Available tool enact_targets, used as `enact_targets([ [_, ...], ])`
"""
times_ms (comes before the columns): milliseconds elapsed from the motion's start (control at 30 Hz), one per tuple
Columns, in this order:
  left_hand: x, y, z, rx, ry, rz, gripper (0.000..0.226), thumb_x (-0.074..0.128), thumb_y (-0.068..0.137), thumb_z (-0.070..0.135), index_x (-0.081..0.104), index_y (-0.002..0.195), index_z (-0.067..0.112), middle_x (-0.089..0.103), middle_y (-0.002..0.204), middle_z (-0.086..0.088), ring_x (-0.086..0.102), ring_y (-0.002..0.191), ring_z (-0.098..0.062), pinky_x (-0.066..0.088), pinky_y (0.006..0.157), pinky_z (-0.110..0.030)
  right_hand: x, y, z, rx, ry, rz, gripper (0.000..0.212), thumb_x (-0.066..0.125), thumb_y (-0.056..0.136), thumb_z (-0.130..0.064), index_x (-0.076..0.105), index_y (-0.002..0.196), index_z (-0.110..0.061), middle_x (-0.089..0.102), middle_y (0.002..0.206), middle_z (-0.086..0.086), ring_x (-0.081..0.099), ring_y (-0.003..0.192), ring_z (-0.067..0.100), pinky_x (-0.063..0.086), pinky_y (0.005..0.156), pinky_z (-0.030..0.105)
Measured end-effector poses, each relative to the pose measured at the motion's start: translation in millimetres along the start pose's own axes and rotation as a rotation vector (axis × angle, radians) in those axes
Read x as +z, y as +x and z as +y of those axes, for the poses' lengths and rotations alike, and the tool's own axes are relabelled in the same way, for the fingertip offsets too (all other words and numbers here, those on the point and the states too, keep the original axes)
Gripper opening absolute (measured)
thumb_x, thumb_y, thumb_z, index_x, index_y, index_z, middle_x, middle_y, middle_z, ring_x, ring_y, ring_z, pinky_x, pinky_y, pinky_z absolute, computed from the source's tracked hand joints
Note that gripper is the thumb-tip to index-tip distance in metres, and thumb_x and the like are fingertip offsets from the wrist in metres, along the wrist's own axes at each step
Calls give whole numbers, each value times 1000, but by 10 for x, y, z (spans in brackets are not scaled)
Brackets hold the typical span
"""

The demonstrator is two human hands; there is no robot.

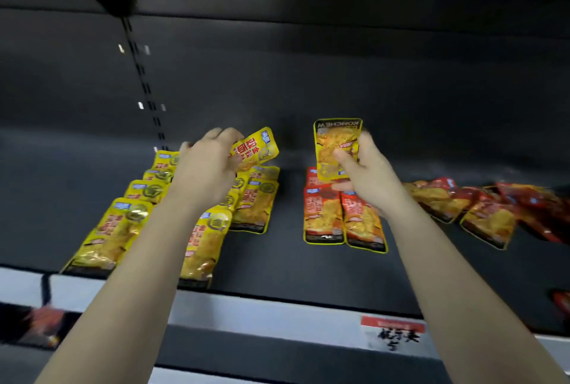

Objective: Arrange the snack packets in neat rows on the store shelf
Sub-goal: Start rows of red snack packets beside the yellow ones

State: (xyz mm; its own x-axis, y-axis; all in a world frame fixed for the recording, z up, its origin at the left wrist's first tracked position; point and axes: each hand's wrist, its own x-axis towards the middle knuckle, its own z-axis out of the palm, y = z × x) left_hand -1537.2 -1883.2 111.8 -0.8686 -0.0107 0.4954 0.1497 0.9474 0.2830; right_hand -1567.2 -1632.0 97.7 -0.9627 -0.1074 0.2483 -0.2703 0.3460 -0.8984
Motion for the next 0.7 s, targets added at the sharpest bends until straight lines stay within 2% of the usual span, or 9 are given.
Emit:
enact_targets([
  [67,0,66,-159,4,10,-21,35,55,94,16,53,128,18,57,121,-6,55,109,-33,32,93,-41,176,35,-42,42,79,20,29,60,94,-16,46,116,-29,66,113,0,70,97,16,60,81,45],
  [133,15,146,-272,13,17,-45,35,54,95,17,52,130,19,56,123,-7,55,110,-33,30,95,-41,283,71,-66,68,50,32,42,74,79,-10,51,107,-31,70,104,0,71,92,18,58,84,48],
  [200,37,218,-357,30,29,-53,35,53,96,17,52,131,19,56,125,-8,54,111,-34,30,96,-42,352,89,-124,73,-17,10,40,80,69,-6,62,100,-24,74,94,3,72,87,22,57,85,50],
  [267,71,247,-434,39,30,-28,34,53,95,16,52,129,18,56,125,-9,56,109,-35,29,96,-43,404,91,-197,53,-34,-36,27,81,70,-2,68,93,-11,75,89,6,73,82,23,58,81,46],
  [367,143,211,-533,40,35,25,33,52,95,14,53,127,16,57,123,-10,58,102,-36,28,95,-42,477,94,-269,24,14,-88,18,81,74,-8,73,90,-10,76,86,7,72,78,17,57,75,35],
  [433,188,185,-587,34,31,33,32,52,95,14,53,127,16,57,122,-10,58,98,-36,28,94,-42,528,113,-285,44,135,-108,16,76,80,-10,73,95,-6,75,90,12,72,86,23,57,83,41],
  [500,209,180,-627,29,9,38,31,52,95,14,53,126,16,57,121,-10,59,95,-37,29,94,-42,572,128,-294,95,281,-122,11,69,86,-8,70,96,-2,73,88,15,71,84,25,56,85,46],
  [600,217,178,-656,36,-19,49,30,52,95,13,53,125,16,56,120,-9,60,94,-37,28,92,-42,617,143,-280,127,388,-141,11,63,91,-8,66,101,-6,73,86,8,71,82,20,59,75,40],
  [700,229,170,-650,57,-11,48,31,52,95,14,53,126,18,56,118,-7,59,93,-35,27,93,-41,662,147,-238,145,233,-187,8,62,93,-16,64,100,-15,71,80,-1,67,68,10,49,51,22],
])
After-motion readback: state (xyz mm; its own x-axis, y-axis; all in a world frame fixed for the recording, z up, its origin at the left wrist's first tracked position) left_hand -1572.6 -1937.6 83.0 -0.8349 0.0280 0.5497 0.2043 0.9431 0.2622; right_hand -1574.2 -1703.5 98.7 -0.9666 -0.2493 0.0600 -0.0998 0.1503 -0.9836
